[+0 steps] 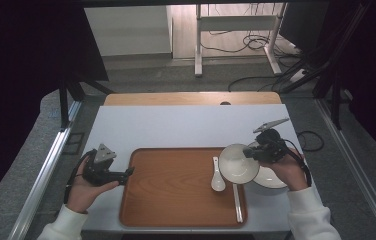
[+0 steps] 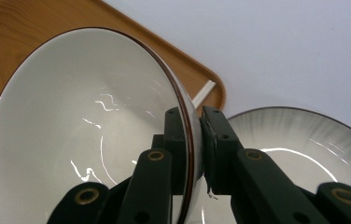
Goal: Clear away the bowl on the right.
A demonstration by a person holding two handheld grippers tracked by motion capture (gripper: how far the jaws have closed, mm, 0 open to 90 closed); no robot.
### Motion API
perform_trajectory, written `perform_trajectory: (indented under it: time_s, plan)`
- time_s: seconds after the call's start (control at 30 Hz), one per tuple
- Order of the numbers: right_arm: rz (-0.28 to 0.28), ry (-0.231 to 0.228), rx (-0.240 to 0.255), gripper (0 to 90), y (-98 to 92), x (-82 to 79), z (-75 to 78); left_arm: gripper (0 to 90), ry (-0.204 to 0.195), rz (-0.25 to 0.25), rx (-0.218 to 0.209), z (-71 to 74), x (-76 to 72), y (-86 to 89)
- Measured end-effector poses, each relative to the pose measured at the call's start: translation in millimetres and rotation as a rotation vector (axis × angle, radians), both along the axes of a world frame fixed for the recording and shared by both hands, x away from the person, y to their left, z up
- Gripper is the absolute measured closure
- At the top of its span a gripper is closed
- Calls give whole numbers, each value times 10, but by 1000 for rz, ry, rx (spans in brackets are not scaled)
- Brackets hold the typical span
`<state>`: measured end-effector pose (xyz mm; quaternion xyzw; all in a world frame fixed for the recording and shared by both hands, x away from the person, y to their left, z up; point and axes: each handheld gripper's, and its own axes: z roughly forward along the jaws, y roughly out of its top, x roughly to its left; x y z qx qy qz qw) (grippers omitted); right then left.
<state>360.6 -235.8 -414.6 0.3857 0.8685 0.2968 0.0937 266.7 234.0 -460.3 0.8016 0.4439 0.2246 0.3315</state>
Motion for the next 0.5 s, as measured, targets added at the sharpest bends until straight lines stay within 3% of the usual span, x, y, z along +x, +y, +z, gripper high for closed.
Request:
perform_trajectory:
  time_s: [0.5]
  plan:
    - [87, 5, 29, 810, 373, 15, 3, 145, -1, 0, -2, 2, 0, 1]
